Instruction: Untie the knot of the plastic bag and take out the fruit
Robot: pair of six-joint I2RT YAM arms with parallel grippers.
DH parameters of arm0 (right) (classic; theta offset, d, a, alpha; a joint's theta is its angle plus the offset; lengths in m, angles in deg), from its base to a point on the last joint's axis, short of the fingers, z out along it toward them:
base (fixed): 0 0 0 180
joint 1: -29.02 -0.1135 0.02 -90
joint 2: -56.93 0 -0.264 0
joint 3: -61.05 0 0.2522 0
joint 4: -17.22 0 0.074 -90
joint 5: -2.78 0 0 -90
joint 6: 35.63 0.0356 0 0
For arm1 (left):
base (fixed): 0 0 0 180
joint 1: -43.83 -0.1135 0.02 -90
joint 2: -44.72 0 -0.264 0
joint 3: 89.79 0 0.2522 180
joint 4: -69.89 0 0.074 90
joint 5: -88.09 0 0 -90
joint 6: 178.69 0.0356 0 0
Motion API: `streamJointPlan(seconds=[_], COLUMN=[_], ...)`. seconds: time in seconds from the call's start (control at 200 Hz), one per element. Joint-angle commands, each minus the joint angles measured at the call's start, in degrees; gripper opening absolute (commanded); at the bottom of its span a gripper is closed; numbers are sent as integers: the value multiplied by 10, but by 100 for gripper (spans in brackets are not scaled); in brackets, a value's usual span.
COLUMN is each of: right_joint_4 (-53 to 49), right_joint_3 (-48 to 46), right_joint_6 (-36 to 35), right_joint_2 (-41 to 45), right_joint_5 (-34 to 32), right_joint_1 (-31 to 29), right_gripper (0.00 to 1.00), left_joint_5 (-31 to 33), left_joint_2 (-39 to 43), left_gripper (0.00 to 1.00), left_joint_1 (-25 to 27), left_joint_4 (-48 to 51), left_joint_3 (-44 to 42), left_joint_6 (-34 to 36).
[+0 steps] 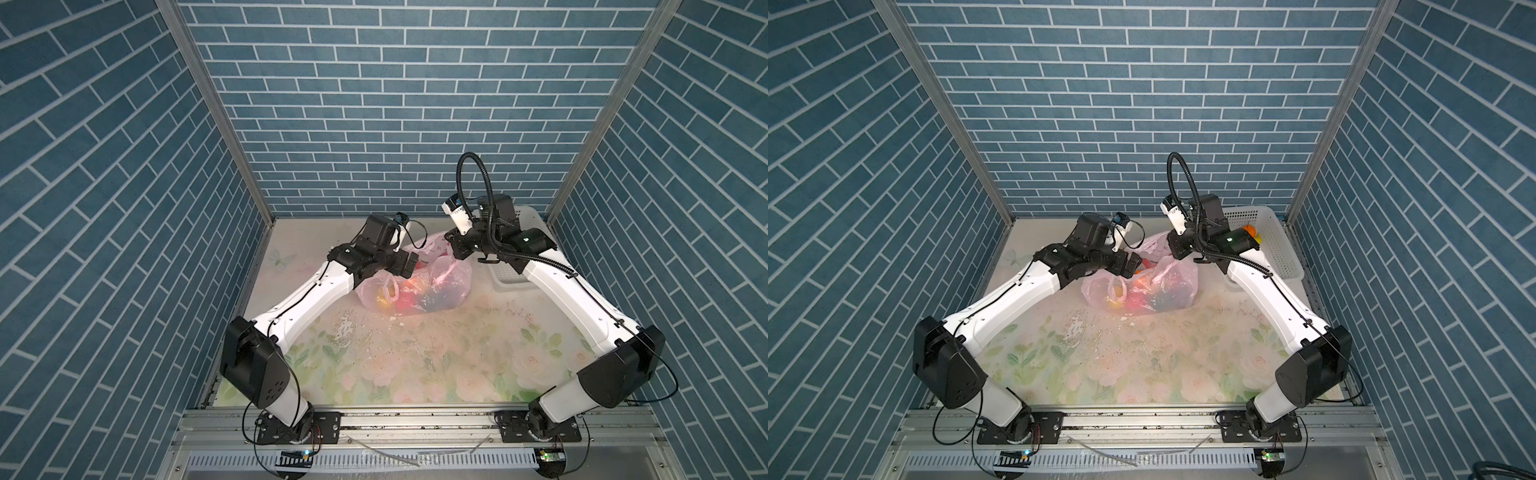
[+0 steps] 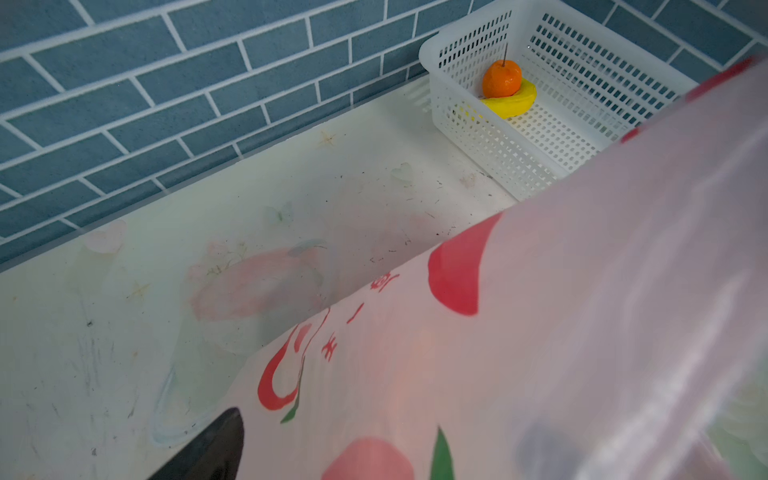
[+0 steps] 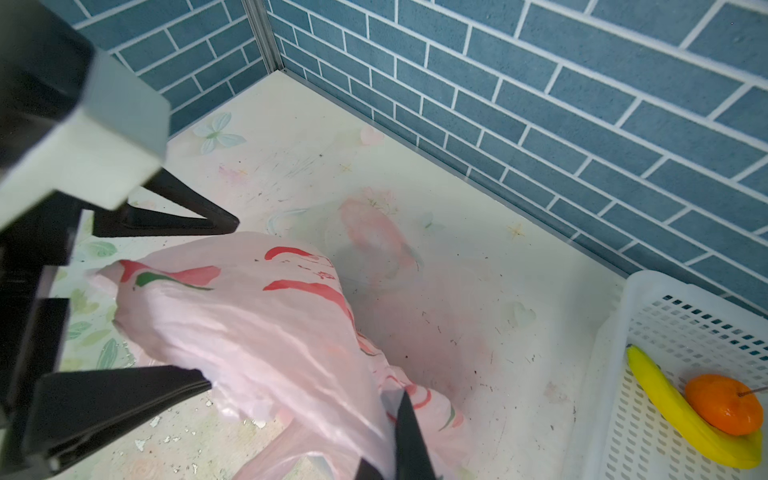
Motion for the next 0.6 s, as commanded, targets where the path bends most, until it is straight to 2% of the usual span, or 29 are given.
streamJointPlan(seconds=[0.0, 0.06, 0.125, 0.385, 0.48, 0.54, 0.595], right_joint_4=[8, 4, -7, -35, -29, -26, -28], right_joint_3=[28, 27, 25, 3, -11, -16, -17], right_joint_6=[10, 8, 1, -13, -13, -16, -19], right_joint_2=[10, 12, 11, 9, 20, 24, 24], right_joint_5=[6, 2, -9, -60, -54, -51, -51], right_joint_1=[-3, -4, -4, 3, 9, 12, 13], right_gripper=[0, 0, 0, 0, 0, 0, 0], left_joint_5=[142, 234, 282, 274, 247, 209, 174], left_joint_2=[-17, -33, -44, -36, -19, -9, -4], left_gripper=[100, 100, 99, 89, 74, 55, 44], left_joint_1=[0, 0, -4, -54, -91, -124, -148], left_joint_4=[-4, 35, 63, 131, 122, 114, 110], left_joint_3=[21, 43, 59, 59, 32, 16, 9], left_joint_6=[-11, -6, 12, -3, -6, -13, -16])
